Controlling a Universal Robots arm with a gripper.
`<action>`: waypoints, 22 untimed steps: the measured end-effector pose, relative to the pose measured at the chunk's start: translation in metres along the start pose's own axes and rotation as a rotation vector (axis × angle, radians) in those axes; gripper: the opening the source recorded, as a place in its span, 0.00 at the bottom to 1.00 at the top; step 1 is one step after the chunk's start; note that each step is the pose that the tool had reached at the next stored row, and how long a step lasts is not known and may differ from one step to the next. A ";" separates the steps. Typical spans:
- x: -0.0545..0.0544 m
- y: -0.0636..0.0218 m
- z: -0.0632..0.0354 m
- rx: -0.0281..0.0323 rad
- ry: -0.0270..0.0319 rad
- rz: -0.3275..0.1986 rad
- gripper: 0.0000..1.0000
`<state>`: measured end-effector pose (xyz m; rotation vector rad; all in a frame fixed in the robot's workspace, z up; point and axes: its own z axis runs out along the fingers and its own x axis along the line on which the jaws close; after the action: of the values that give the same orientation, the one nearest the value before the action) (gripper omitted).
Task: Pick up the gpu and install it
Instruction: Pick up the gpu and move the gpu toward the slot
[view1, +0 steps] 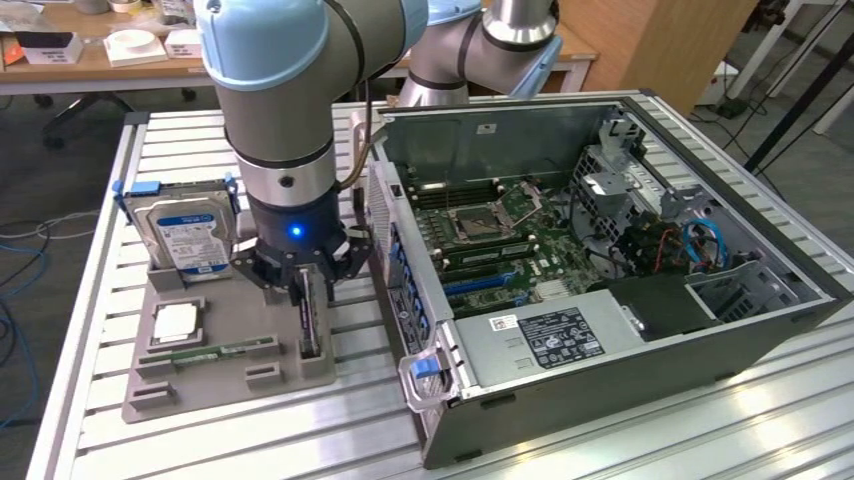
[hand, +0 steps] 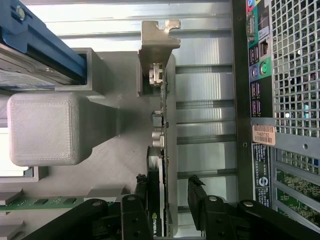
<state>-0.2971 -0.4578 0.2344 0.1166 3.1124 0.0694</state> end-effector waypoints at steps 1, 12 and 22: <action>0.000 0.0000 0.0000 0.0000 0.0000 0.000 0.45; 0.000 0.0001 0.0000 0.0000 -0.0010 0.000 0.37; 0.001 0.0001 0.0000 -0.0001 -0.0028 0.001 0.36</action>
<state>-0.2985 -0.4576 0.2344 0.1186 3.1095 0.0694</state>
